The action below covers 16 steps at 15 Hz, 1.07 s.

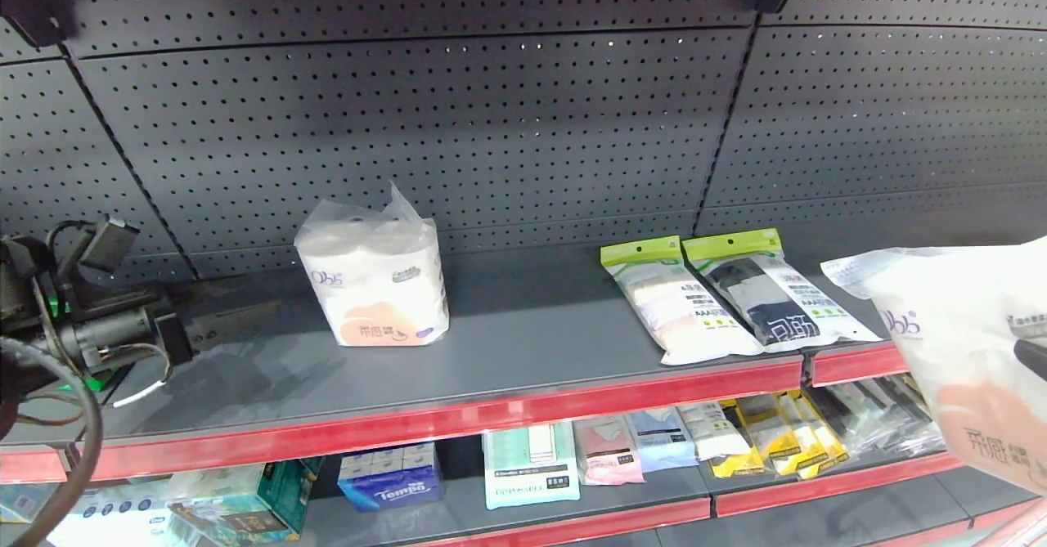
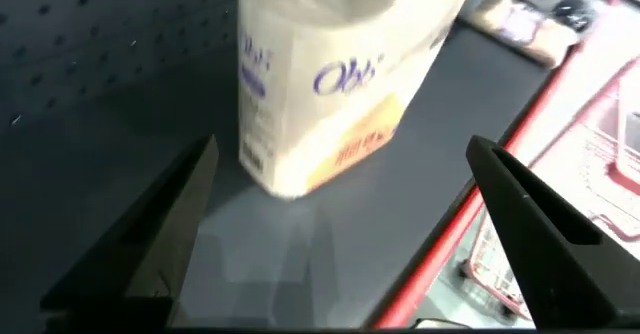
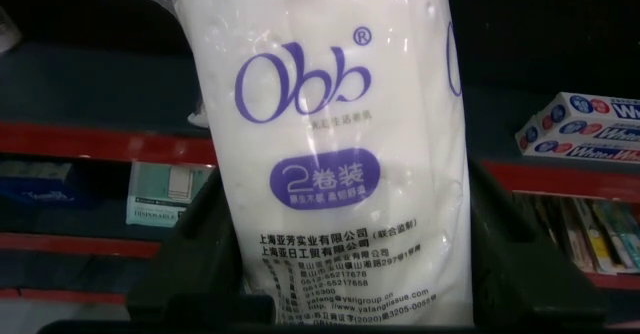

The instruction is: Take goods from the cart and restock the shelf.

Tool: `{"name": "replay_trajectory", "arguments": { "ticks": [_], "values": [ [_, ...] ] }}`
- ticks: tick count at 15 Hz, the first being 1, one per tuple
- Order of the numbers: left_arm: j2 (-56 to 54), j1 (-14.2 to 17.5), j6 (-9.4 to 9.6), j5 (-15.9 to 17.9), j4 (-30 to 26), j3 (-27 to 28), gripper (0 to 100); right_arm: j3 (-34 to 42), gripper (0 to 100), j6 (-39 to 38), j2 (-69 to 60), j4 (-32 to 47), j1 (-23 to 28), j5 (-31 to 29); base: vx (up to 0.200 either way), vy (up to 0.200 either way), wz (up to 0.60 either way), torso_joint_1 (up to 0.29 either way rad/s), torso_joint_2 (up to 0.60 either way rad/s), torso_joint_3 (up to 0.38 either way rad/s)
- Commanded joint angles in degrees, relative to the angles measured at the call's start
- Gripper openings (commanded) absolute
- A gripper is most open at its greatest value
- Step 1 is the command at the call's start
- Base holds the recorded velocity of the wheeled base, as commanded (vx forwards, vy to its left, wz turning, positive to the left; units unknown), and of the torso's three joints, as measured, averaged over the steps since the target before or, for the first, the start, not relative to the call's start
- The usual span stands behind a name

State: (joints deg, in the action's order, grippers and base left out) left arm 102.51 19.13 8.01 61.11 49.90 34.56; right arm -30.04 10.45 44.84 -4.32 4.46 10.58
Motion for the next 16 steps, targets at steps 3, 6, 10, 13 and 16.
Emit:
{"name": "replay_trajectory", "arguments": {
  "ticks": [3,6,10,13,16],
  "values": [
    [10.5,-3.1,-0.01,2.3,7.0,3.5,100,0.0,0,0.2,0.6,0.1,0.0,0.0,0.000,0.000,0.00,0.000,0.00,0.000],
    [16.0,-3.8,-0.45,3.6,12.1,5.4,100,0.0,0,0.4,0.4,0.2,0.0,-0.1,0.000,0.000,0.00,0.000,0.00,0.000],
    [18.9,-3.8,-1.59,4.8,12.2,9.4,100,0.0,0,0.5,0.3,0.3,0.0,-0.1,0.000,0.000,0.00,0.000,0.00,0.000],
    [21.2,-3.8,-1.68,5.4,12.2,13.7,100,0.0,0,0.5,-0.1,0.5,0.0,-0.2,0.000,0.000,0.00,0.000,0.00,0.000],
    [22.0,-7.1,-3.61,5.6,12.4,15.4,100,0.0,0,0.8,0.3,0.5,0.0,-0.2,0.000,0.000,0.00,0.000,0.00,0.000]
  ]
}}
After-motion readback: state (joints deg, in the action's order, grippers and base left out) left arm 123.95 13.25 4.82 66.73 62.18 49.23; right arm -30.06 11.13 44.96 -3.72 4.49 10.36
